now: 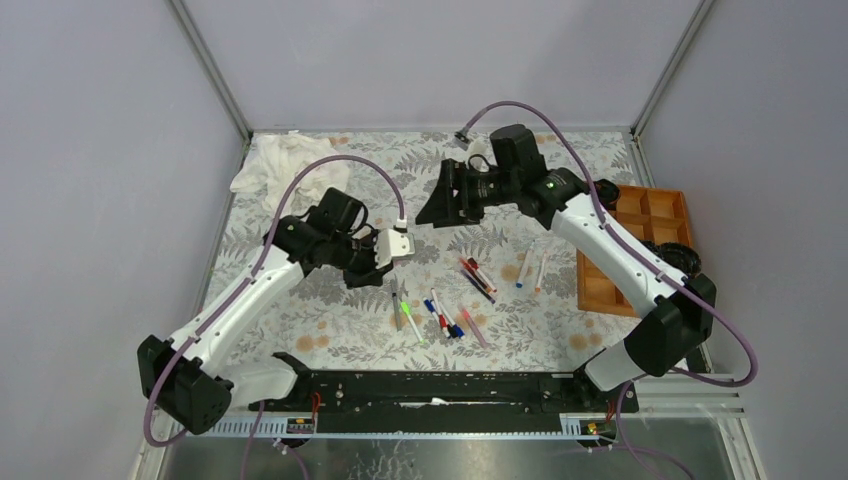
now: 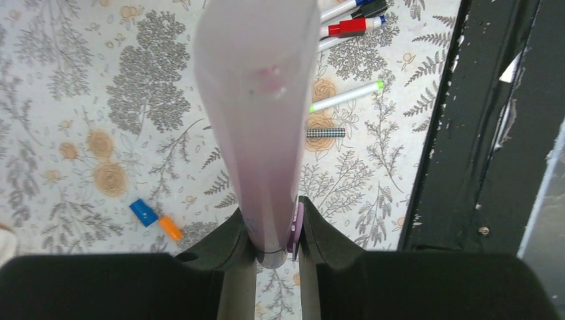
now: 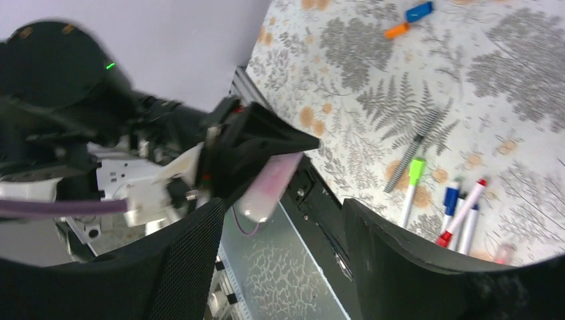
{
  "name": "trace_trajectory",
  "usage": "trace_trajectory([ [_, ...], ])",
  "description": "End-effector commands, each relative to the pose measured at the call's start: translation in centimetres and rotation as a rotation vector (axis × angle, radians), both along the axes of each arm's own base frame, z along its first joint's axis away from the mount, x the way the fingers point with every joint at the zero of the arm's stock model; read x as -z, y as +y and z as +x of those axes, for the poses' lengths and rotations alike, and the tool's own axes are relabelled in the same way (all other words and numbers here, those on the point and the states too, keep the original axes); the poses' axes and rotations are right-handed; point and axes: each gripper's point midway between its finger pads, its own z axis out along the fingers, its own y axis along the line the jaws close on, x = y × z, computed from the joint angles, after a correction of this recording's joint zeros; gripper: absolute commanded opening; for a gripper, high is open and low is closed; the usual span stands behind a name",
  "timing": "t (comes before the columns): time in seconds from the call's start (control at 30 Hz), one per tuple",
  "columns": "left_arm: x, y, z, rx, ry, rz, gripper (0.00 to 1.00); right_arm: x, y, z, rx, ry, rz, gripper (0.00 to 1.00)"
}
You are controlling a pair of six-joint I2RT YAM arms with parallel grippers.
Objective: Open the pen caps
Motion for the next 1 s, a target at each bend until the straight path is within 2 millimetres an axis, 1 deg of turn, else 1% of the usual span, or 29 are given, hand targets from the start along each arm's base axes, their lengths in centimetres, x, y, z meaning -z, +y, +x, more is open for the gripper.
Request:
trace_trajectory([
  [0.0, -0.4, 0.4, 1.1, 0.036, -0.134, 0.037, 0.0, -1.2, -2.6, 0.0, 0.05, 0.052, 0.033, 0.74],
  [0.07, -0.2, 0.5, 1.1, 0.041, -0.144, 0.056, 0.0, -1.1, -2.9, 0.0, 0.061, 0.064, 0.038, 0.74],
  [0.17, 0.0, 0.5, 1.1, 0.056, -0.161, 0.079, 0.0, 0.8, -2.6, -0.2, 0.049, 0.136, 0.028, 0.74],
  [0.23, 0.1, 0.3, 1.0, 0.067, -0.17, 0.092, 0.0, 1.8, -2.1, -0.5, 0.021, 0.189, 0.041, 0.74],
  [0.37, 0.3, 0.0, 1.1, 0.084, -0.187, 0.117, 0.0, 3.5, -0.4, -1.8, -0.058, 0.254, 0.023, 0.74],
  [0.5, 0.5, -0.2, 1.1, 0.1, -0.205, 0.143, 0.0, 4.1, 1.6, -3.2, -0.138, 0.281, 0.014, 0.71],
  [0.6, 1.0, -0.2, 1.1, 0.108, -0.213, 0.166, 0.0, 4.6, 2.4, -4.1, -0.185, 0.3, 0.005, 0.69],
  [0.8, 2.0, 0.2, 1.1, 0.121, -0.239, 0.225, 0.0, 6.0, 2.8, -5.1, -0.229, 0.344, -0.015, 0.65],
  [0.97, 2.2, 0.1, 1.1, 0.13, -0.242, 0.24, 0.0, 6.7, 3.2, -6.0, -0.269, 0.379, -0.025, 0.62],
])
